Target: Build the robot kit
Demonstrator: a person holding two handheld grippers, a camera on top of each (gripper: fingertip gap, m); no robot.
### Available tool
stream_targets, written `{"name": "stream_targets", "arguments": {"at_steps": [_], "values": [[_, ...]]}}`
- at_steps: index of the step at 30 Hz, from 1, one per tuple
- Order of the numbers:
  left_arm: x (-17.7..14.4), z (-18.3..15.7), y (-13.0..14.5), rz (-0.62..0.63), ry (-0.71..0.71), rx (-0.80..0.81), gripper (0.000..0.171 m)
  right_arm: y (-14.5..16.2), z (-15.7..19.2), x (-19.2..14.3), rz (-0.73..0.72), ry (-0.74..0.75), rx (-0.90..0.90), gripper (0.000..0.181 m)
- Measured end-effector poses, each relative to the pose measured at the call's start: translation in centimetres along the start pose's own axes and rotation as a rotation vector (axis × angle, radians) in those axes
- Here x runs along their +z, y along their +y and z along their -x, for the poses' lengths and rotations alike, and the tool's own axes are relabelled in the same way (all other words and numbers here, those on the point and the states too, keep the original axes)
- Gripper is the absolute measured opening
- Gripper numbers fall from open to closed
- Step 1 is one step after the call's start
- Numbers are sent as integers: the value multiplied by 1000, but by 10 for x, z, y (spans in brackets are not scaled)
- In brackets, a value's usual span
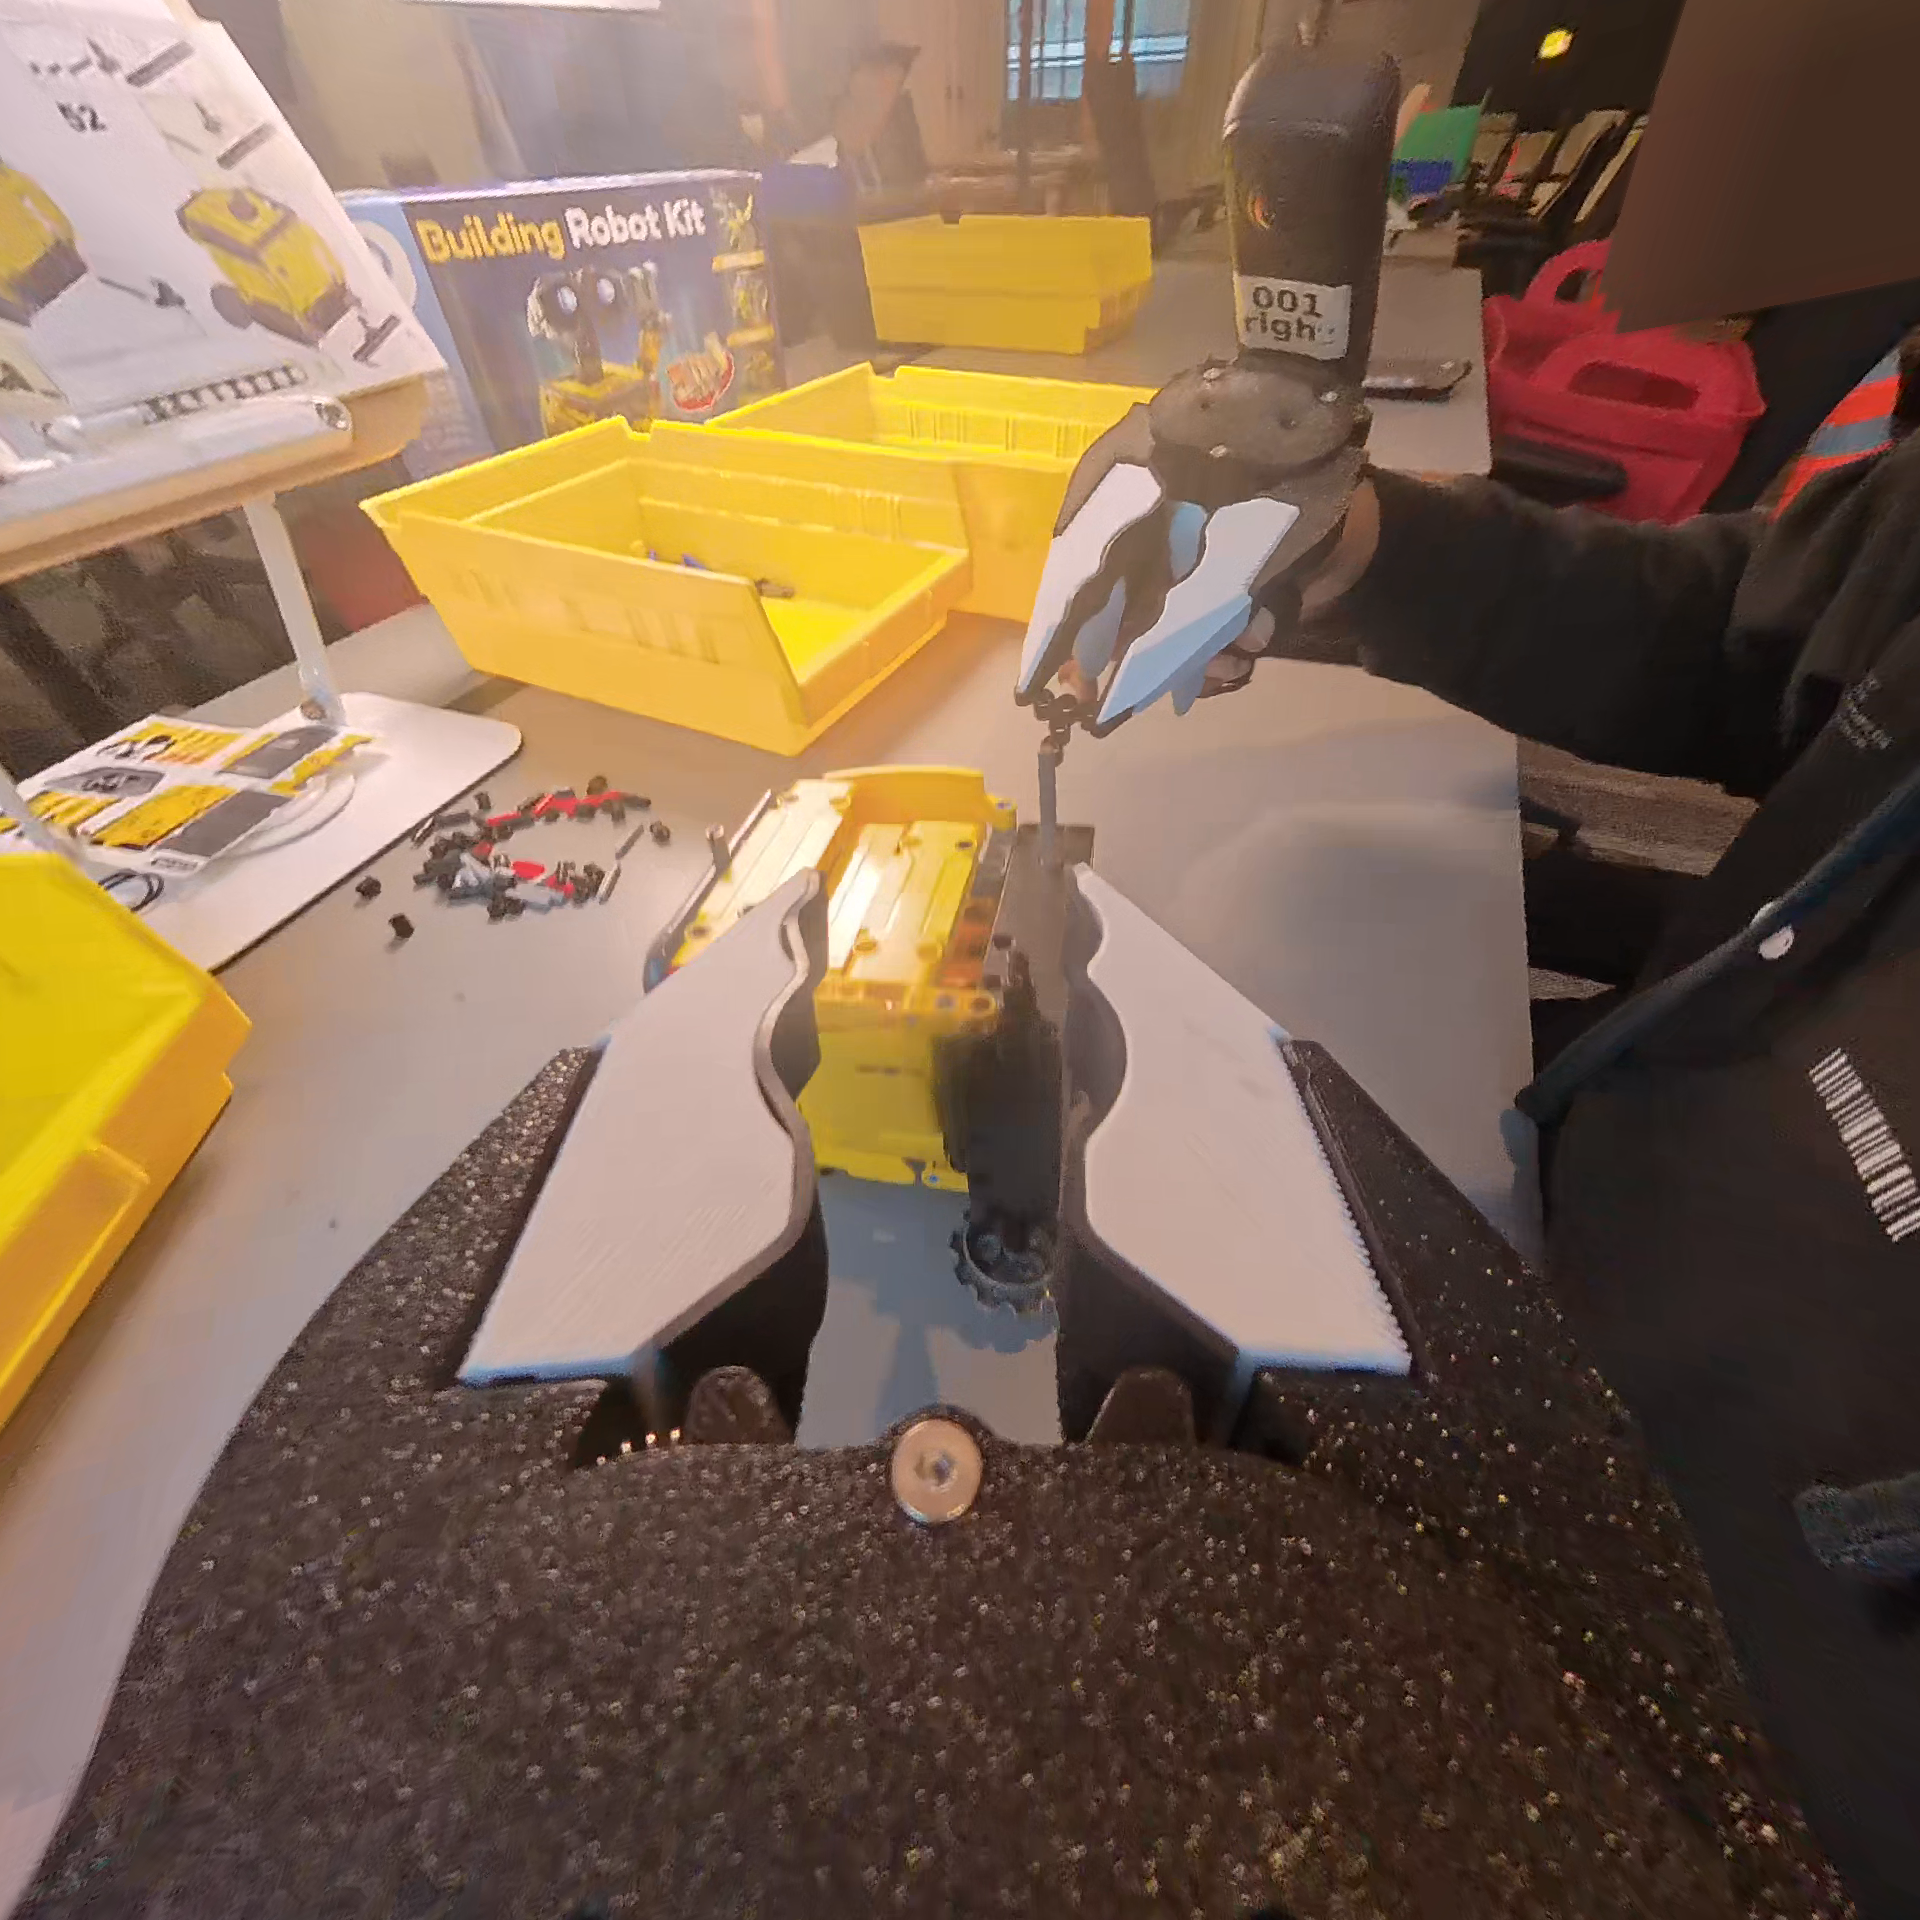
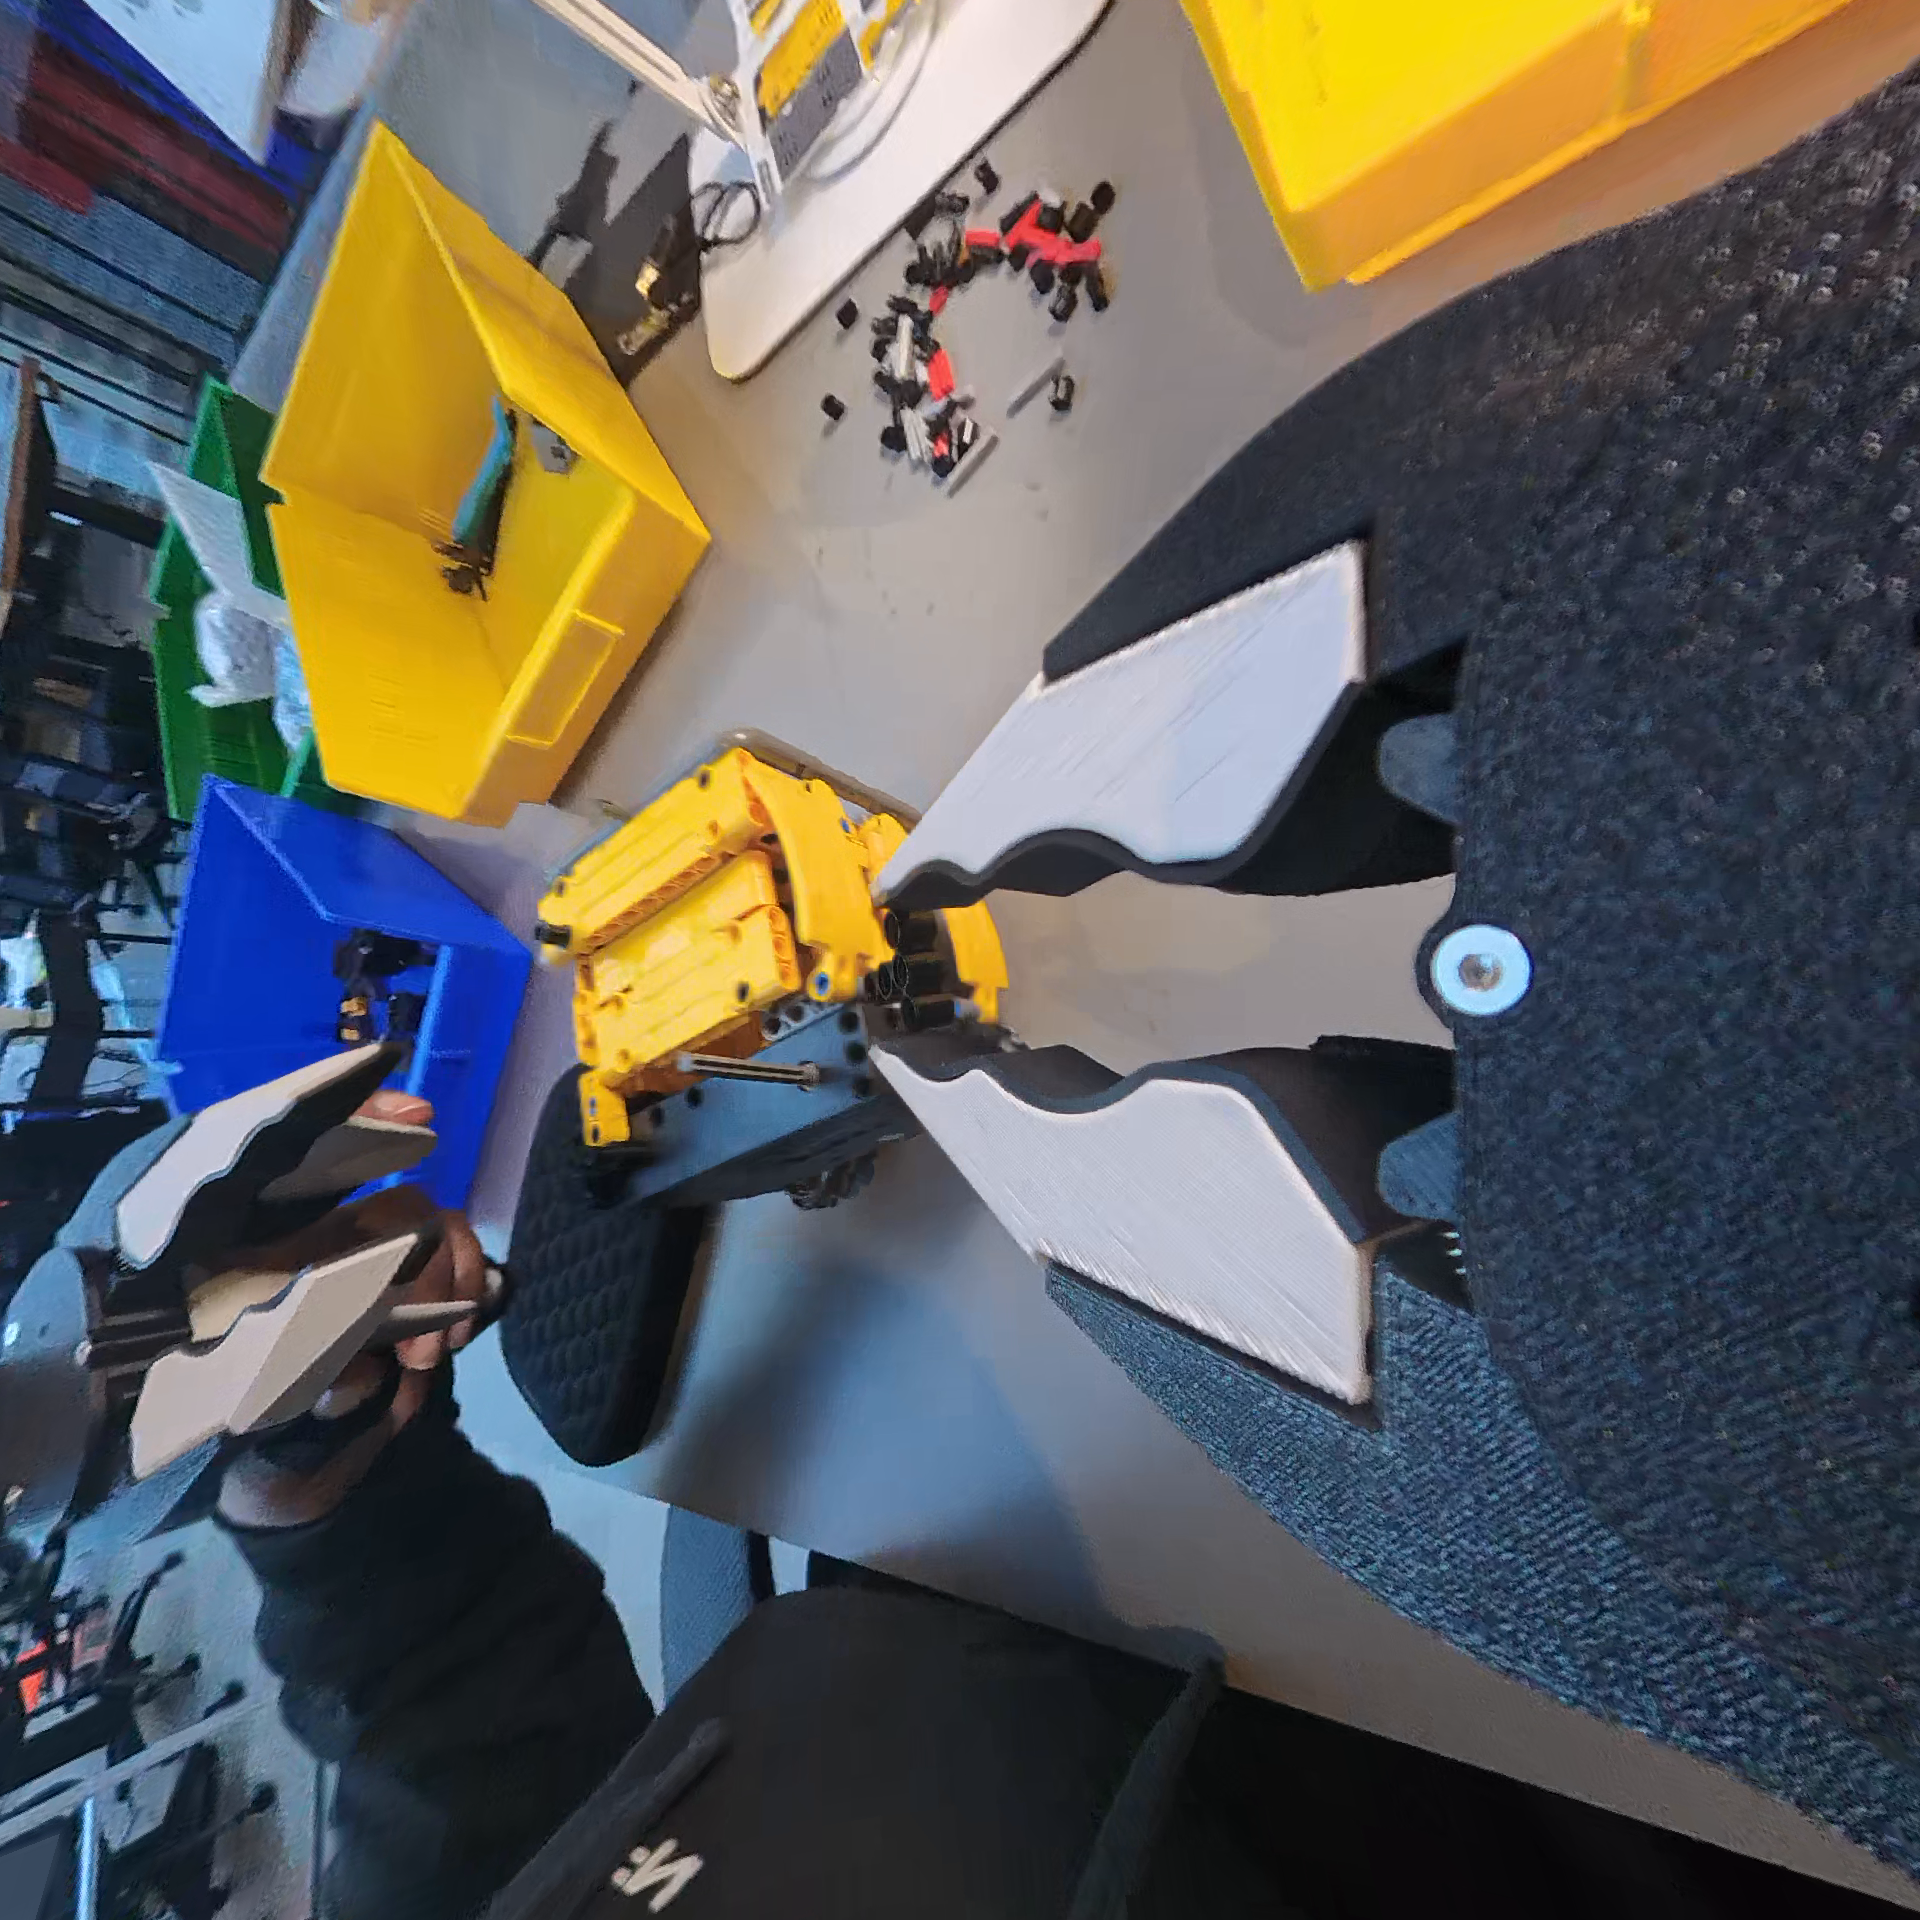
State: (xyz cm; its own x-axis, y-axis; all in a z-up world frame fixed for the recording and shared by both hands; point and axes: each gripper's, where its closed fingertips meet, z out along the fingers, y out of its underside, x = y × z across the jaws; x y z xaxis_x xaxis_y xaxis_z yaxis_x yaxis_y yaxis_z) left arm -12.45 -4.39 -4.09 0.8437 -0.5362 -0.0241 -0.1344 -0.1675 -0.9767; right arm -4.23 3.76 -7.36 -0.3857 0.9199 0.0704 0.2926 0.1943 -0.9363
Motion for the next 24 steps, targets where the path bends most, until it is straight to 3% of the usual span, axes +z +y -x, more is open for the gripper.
{"name": "stream_targets", "arguments": {"at_steps": [3, 9, 16, 24], "values": [[16, 3, -15, 11, 35, 60, 39, -30, -4, -1, -38, -13, -51, 23], [54, -30, -32, 55, 207, 219, 21, -69, 11, 11, -31, -69, -175, 23], [64, -47, -17, 90, 279, 268, 3, -54, 25, 22, 55, -97, -228, 23], [63, -48, -5, 110, 262, 255, 2, -43, 29, 28, 60, -130, -216, 23]]}}
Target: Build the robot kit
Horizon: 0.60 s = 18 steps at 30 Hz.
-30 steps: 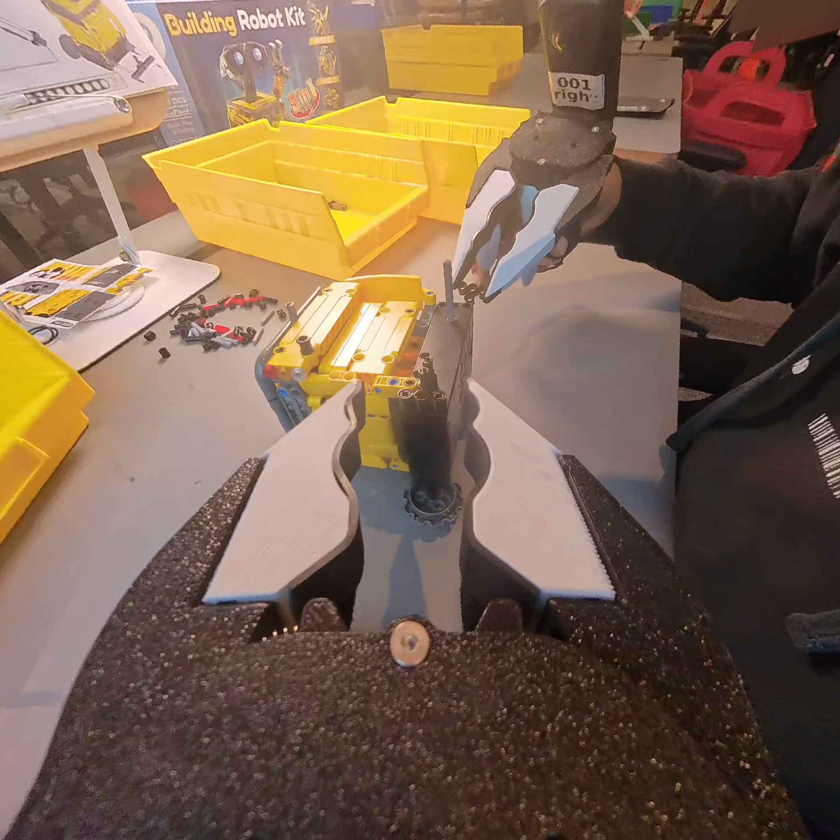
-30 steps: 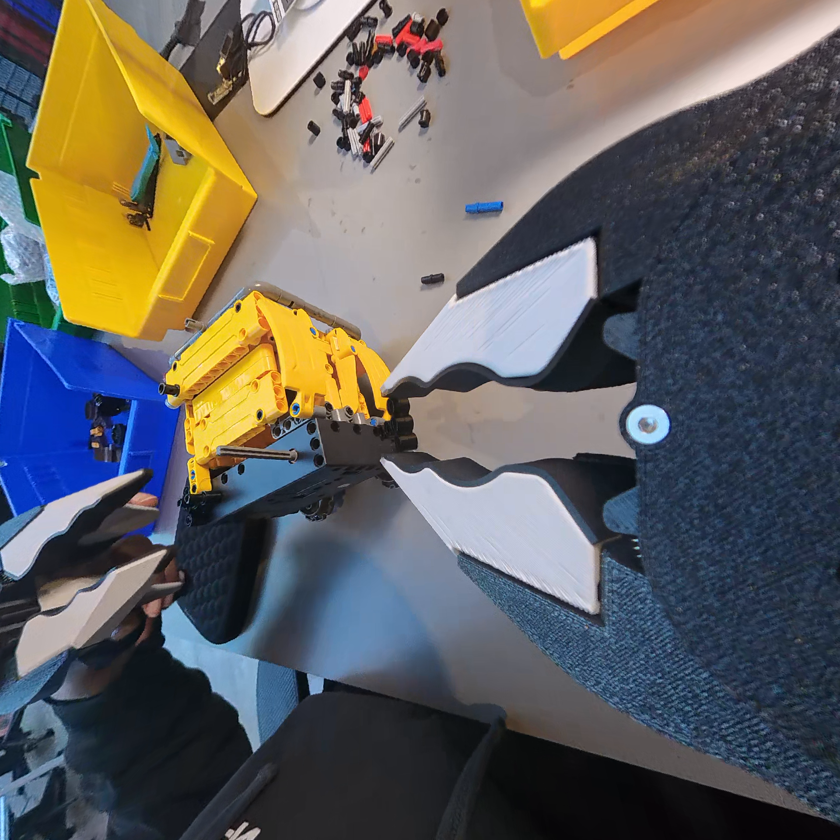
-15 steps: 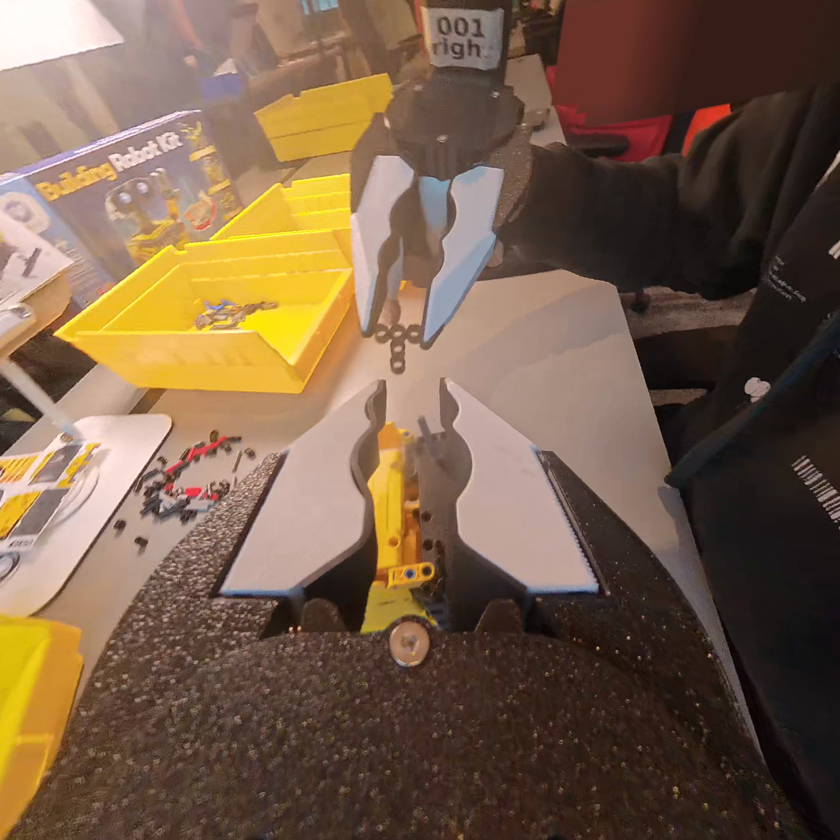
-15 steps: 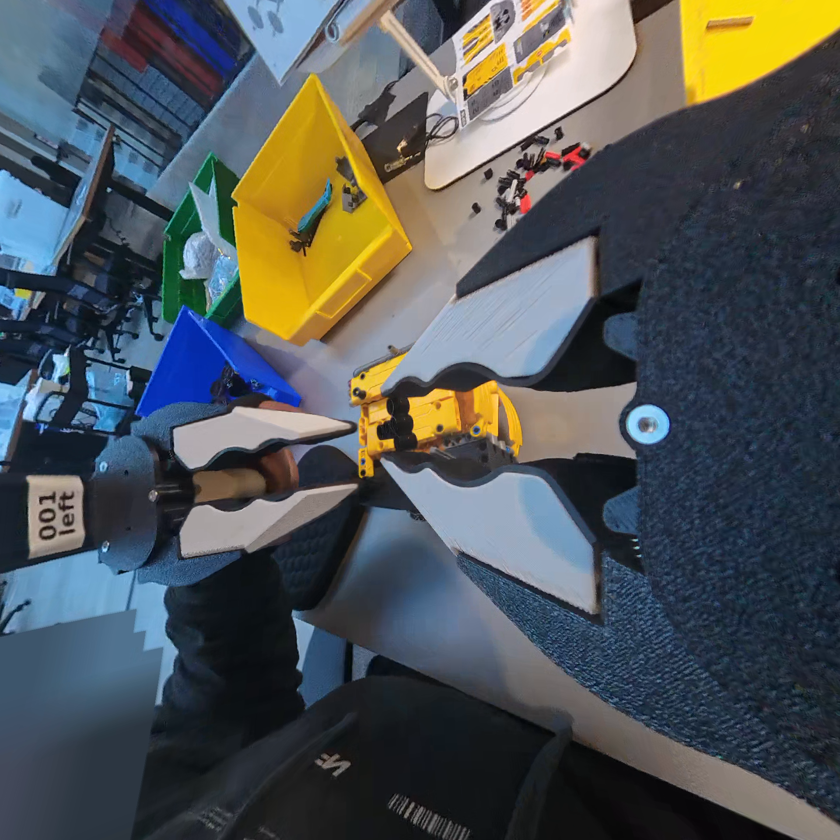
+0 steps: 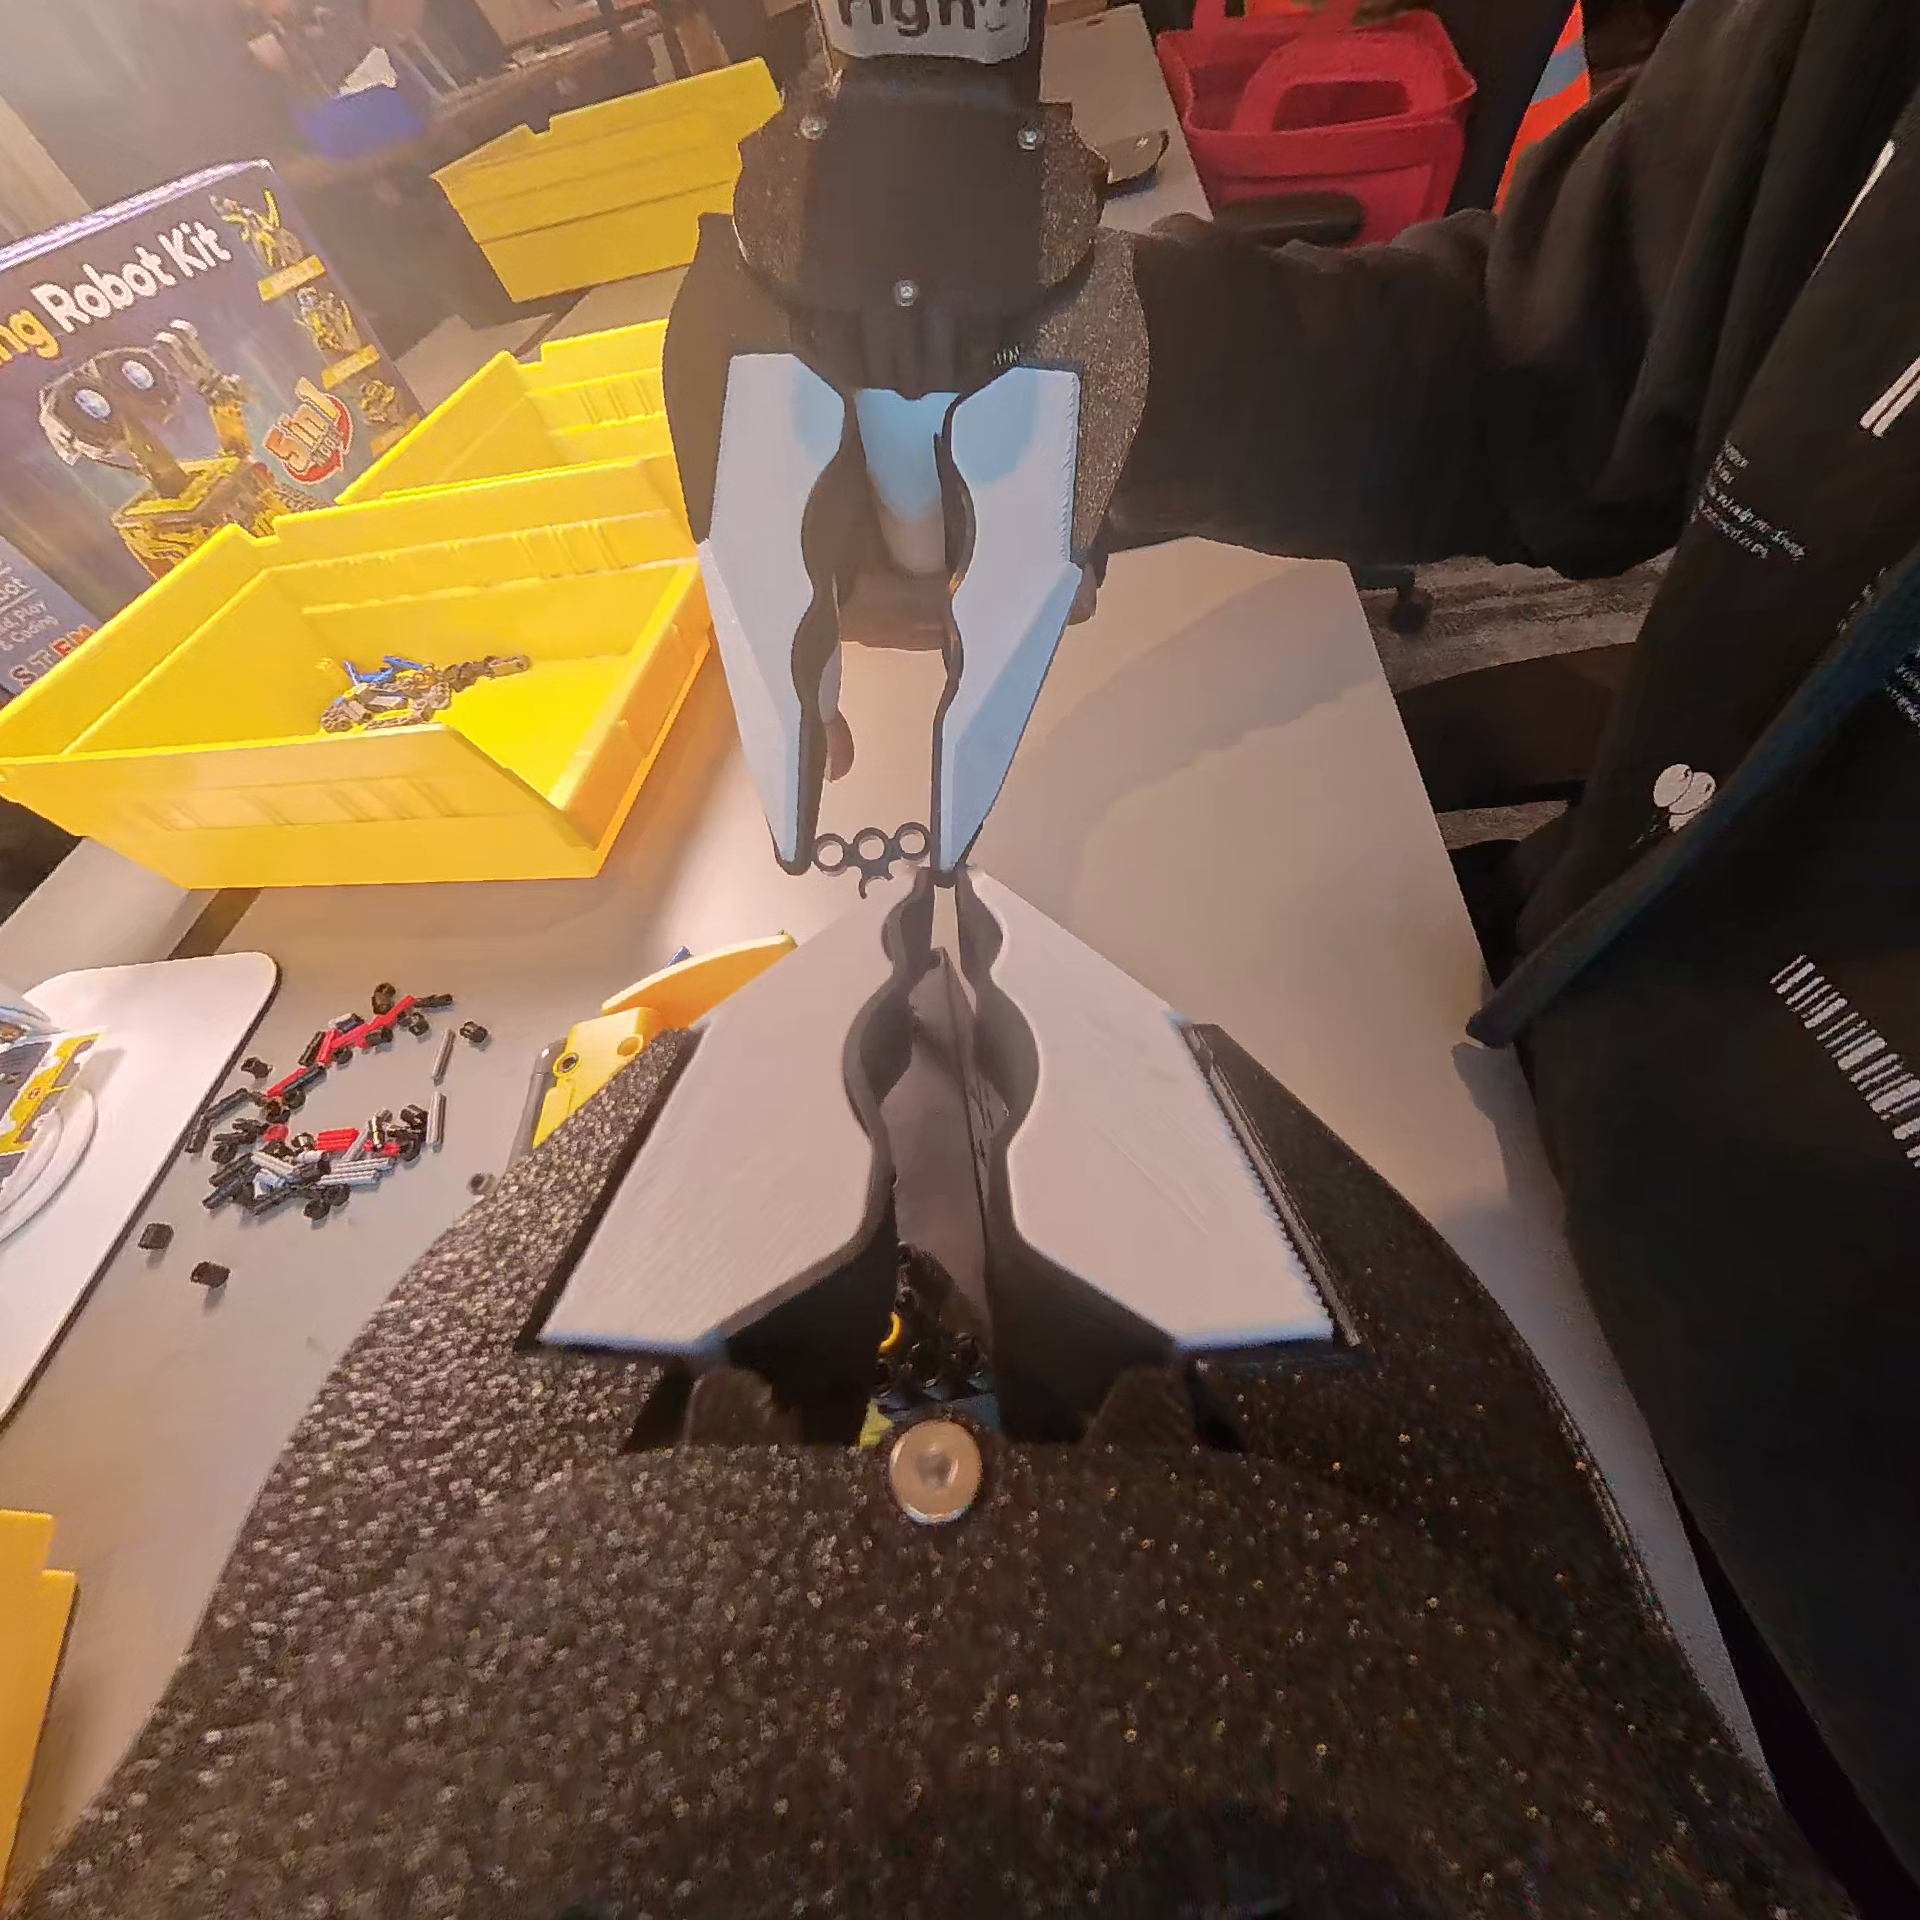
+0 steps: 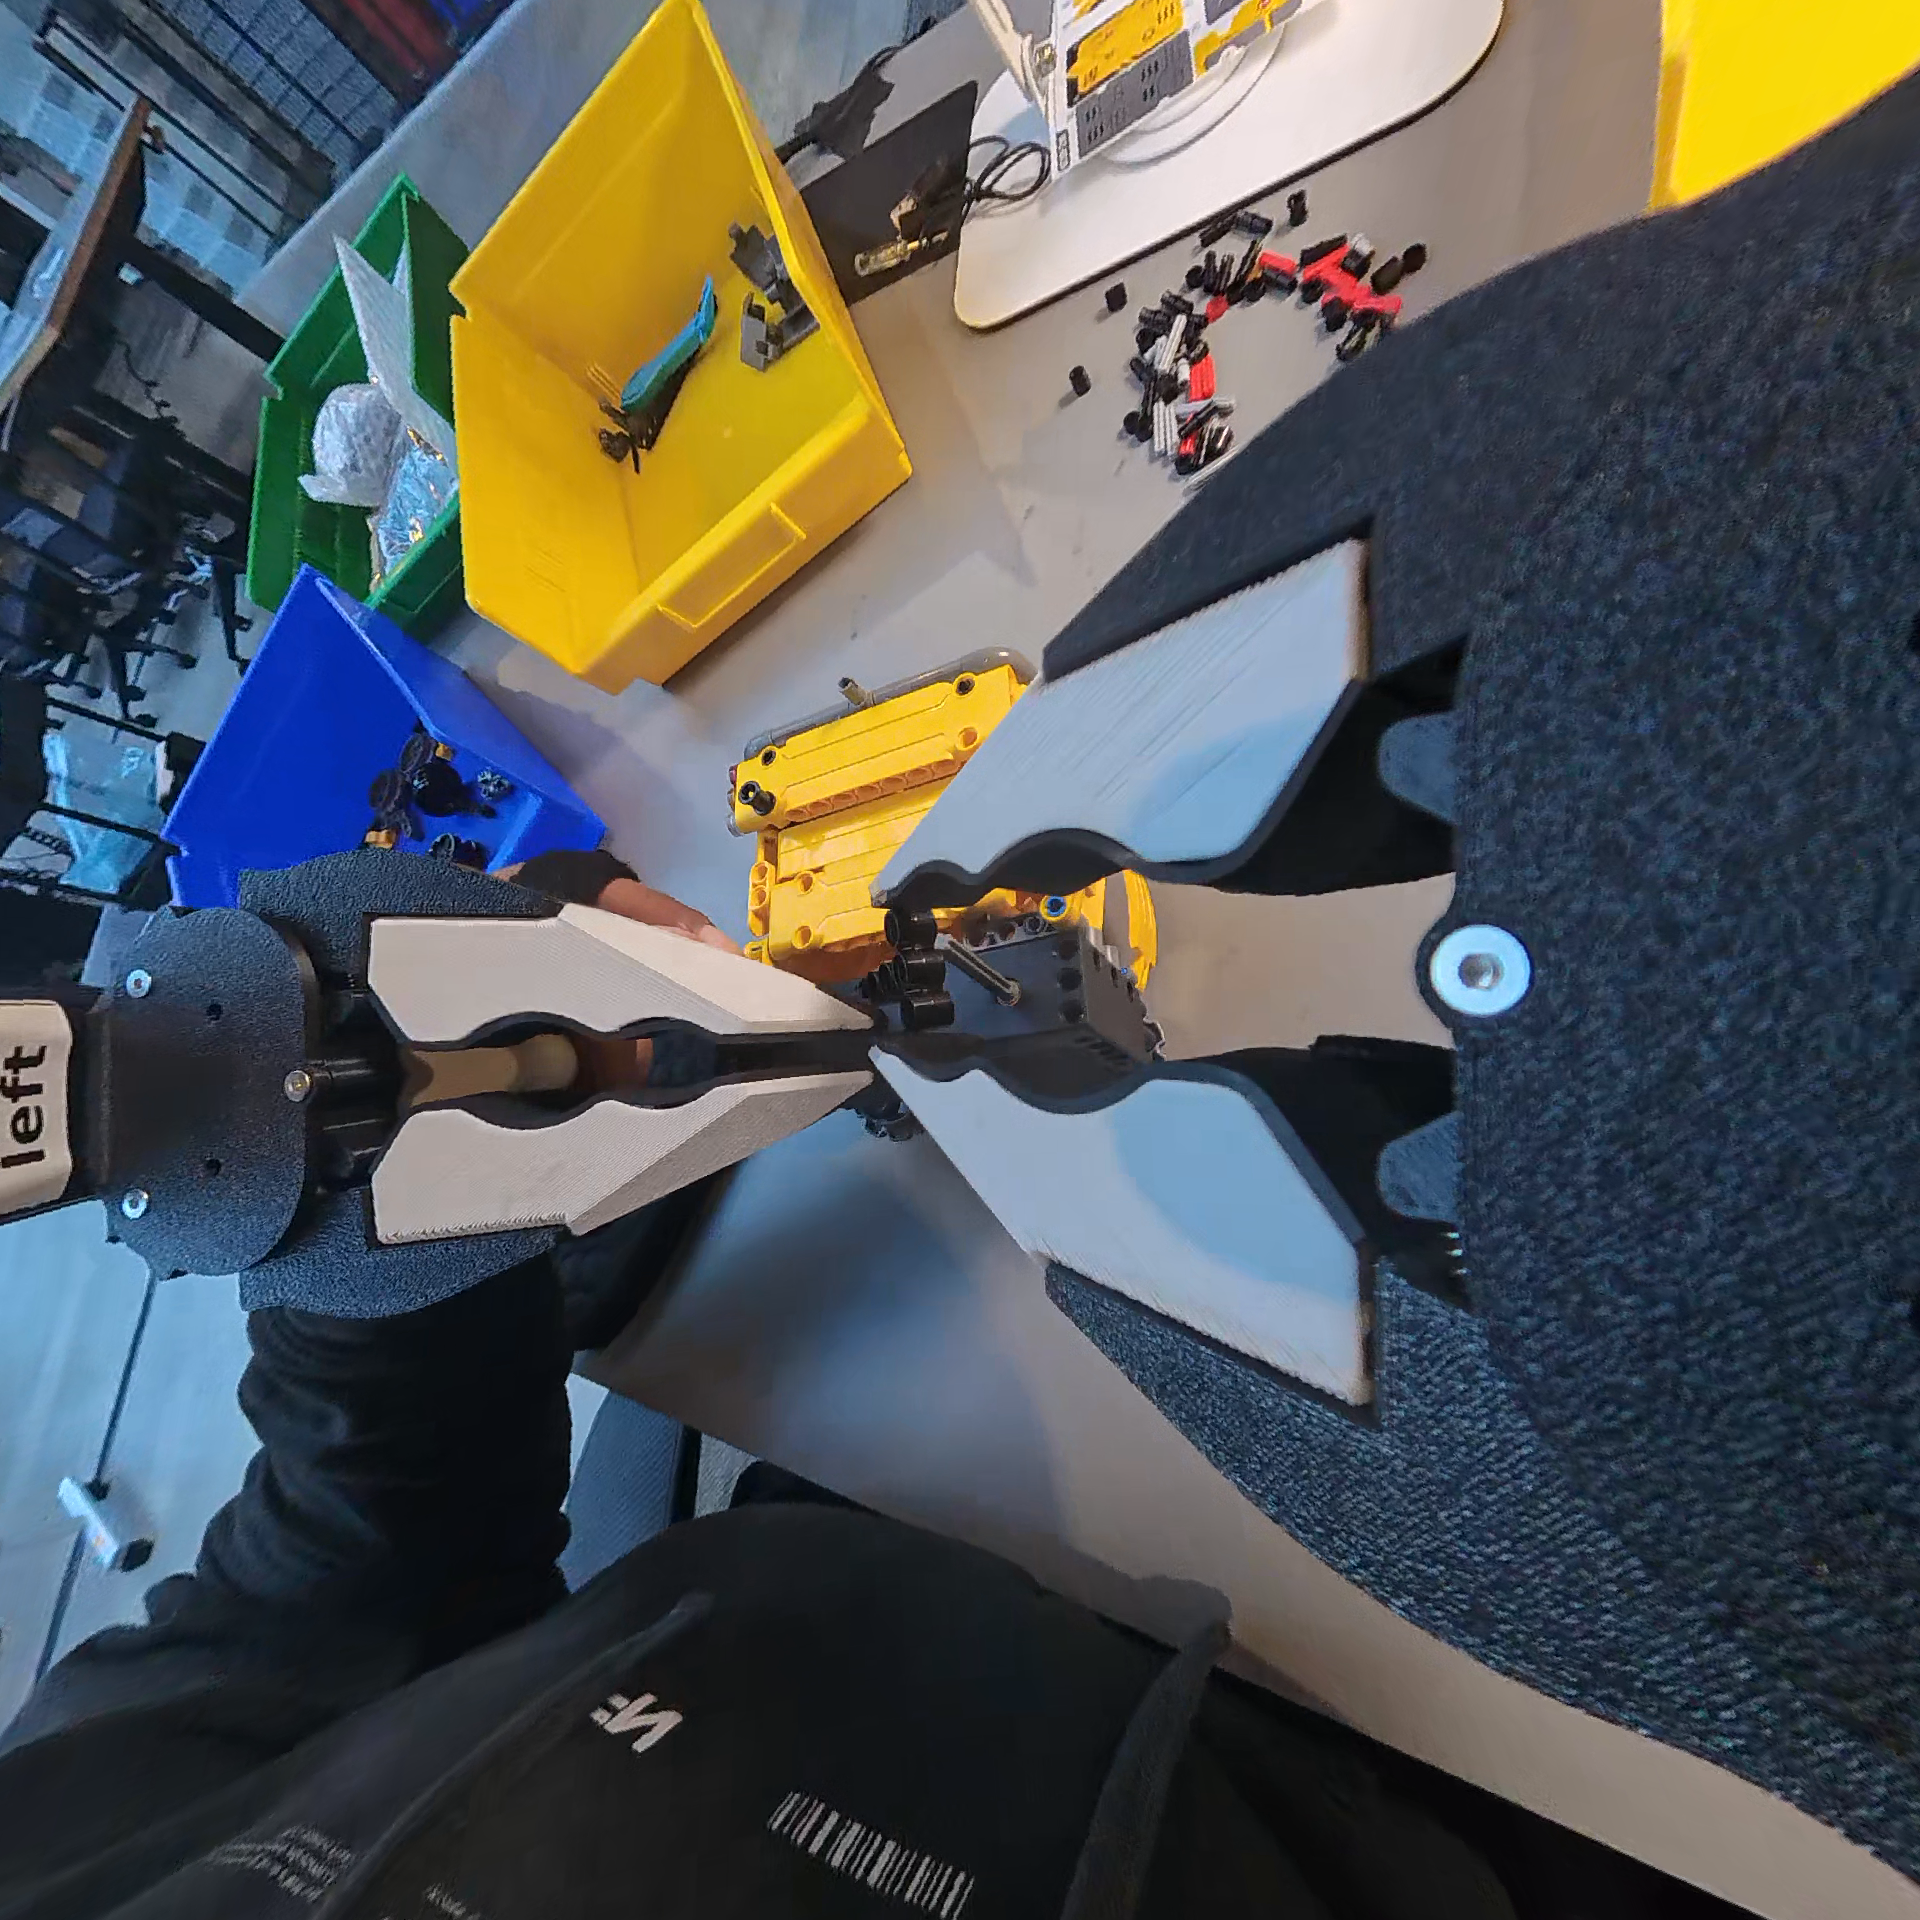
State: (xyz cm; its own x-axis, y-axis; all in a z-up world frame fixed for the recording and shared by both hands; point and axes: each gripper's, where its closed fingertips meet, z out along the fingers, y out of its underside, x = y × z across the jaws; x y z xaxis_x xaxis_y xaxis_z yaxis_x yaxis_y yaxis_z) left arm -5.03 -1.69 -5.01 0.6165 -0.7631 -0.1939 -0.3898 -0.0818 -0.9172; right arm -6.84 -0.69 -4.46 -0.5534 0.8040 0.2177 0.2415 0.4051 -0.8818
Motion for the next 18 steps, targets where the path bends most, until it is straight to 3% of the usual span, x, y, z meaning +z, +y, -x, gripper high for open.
{"name": "stream_targets", "arguments": {"at_steps": [12, 18], "values": [[-5, -6, -9, -94, 28, -9, 0, -9, 6, -3, -107, -42, 0, 23], [-5, 1, -6, -76, -4, -3, 0, -8, 10, -1, -115, -60, -10, 2]]}}
